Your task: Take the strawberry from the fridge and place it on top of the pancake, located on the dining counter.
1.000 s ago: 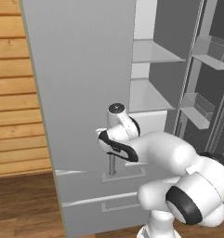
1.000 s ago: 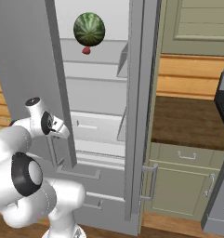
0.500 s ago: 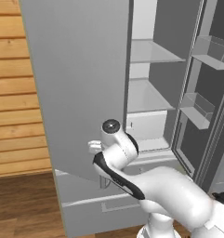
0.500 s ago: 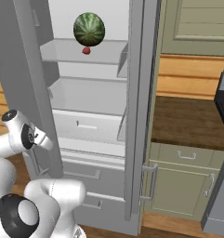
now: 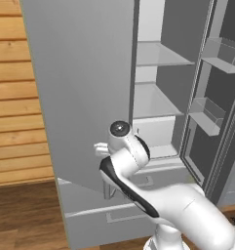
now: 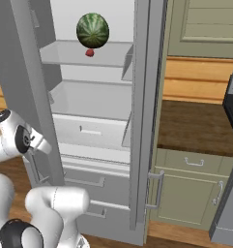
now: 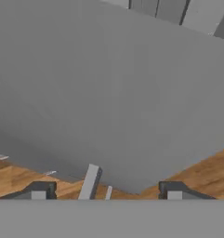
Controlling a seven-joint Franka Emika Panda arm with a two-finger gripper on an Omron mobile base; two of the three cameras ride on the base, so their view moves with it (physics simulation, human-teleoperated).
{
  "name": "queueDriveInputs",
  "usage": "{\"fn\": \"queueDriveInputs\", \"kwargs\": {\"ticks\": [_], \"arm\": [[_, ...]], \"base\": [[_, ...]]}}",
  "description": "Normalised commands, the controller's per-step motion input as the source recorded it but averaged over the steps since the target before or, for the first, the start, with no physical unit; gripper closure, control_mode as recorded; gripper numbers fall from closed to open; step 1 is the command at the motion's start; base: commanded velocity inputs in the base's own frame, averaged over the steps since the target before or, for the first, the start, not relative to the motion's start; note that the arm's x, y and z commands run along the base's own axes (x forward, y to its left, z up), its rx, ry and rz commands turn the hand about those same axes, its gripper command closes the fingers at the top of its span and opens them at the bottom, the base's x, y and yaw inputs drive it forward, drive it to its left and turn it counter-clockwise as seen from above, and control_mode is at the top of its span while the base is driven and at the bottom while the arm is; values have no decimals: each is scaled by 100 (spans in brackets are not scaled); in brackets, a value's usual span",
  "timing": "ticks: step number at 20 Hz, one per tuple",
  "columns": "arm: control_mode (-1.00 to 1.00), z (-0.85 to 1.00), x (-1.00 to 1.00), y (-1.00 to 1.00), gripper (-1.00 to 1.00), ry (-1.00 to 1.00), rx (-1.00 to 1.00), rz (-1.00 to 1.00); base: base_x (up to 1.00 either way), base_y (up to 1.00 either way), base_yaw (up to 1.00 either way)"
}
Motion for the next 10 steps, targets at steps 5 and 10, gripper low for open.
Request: {"fn": "queueDriveInputs", "kwargs": {"ticks": [5,10], "arm": [[-100,98,-6,7,-100,-9,0,0],[-100,86,-20,8,-100,-12,0,0]], "base": [[0,0,0],[0,0,0]]}}
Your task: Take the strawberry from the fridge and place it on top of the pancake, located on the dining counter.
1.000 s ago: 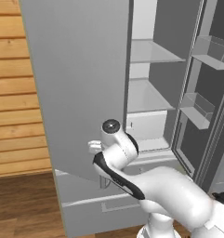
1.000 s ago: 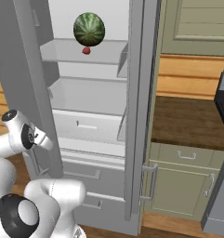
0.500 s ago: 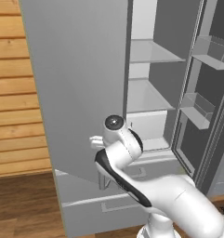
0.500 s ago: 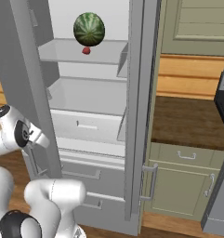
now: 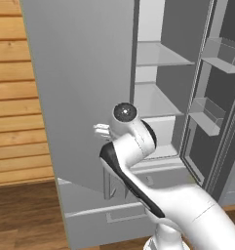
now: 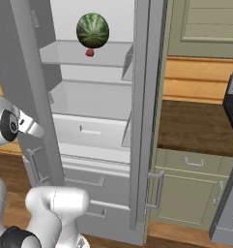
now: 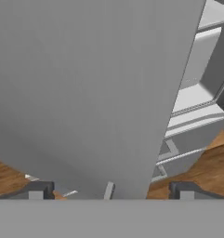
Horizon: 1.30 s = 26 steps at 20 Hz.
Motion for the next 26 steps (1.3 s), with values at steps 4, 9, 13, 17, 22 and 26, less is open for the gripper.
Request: {"fn": "queueDriveInputs", "kwargs": {"ticks": [4,9,13,17,22,26], "arm": [[-100,37,-78,-14,-100,-6,3,0],[-100,8,-94,-69,-100,-8,15,0],[-100,0,-67,-99,-100,-5,26,-3],[-100,-1,-9,-87,-100,0,26,0],[-100,-4,25,-46,-100,3,20,0],[-100,-2,85,-13,-100,11,20,0]], "base": [[0,0,0],[0,0,0],[0,0,0],[0,0,0],[0,0,0],[0,0,0]]}}
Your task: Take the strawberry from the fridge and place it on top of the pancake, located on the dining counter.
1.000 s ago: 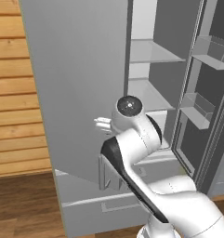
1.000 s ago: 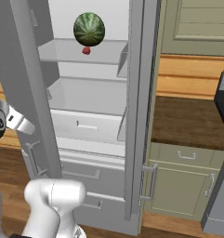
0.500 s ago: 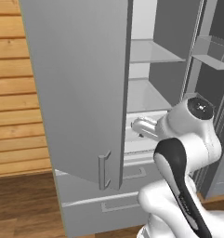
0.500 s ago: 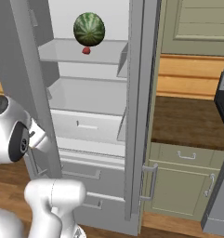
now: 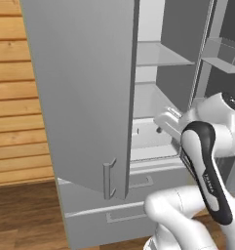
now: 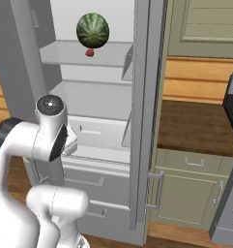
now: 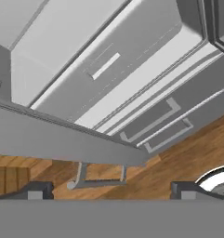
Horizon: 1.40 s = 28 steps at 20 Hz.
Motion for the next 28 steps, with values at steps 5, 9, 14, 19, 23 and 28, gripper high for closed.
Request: {"fn": "queueDriveInputs", "kwargs": {"ticks": [5,9,14,19,23,28], "arm": [[-100,-10,97,-1,-100,2,20,0],[-100,-18,90,0,-100,0,22,4],[-100,-12,93,6,-100,0,21,3],[-100,-3,83,14,-100,1,17,3],[-100,0,50,29,-100,0,16,8],[-100,0,24,40,-100,0,13,12]], "base": [[0,0,0],[0,0,0],[0,0,0],[0,0,0],[0,0,0],[0,0,0]]}}
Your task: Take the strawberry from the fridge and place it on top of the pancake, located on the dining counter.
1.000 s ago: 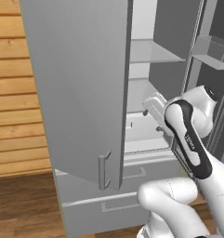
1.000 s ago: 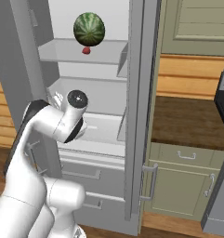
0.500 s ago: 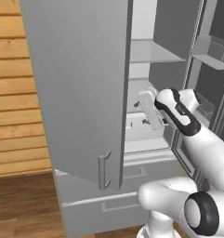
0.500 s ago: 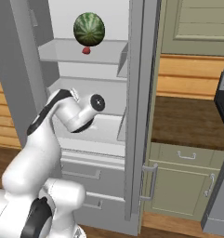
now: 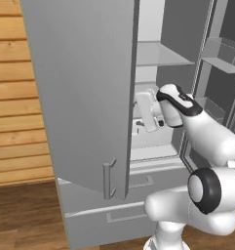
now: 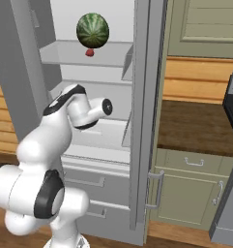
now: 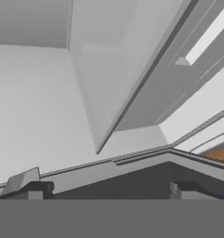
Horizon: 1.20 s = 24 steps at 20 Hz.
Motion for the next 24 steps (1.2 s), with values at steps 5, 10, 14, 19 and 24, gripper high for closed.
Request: {"fn": "queueDriveInputs", "kwargs": {"ticks": [5,10,14,19,24], "arm": [[-100,0,-1,37,-100,0,8,15],[-100,0,-4,53,-100,0,1,18],[-100,0,-5,62,-100,0,0,18],[-100,7,-54,46,-100,-6,0,13],[-100,6,-48,54,-100,-4,0,10]], "base": [[0,0,0],[0,0,0],[0,0,0],[0,0,0],[0,0,0]]}}
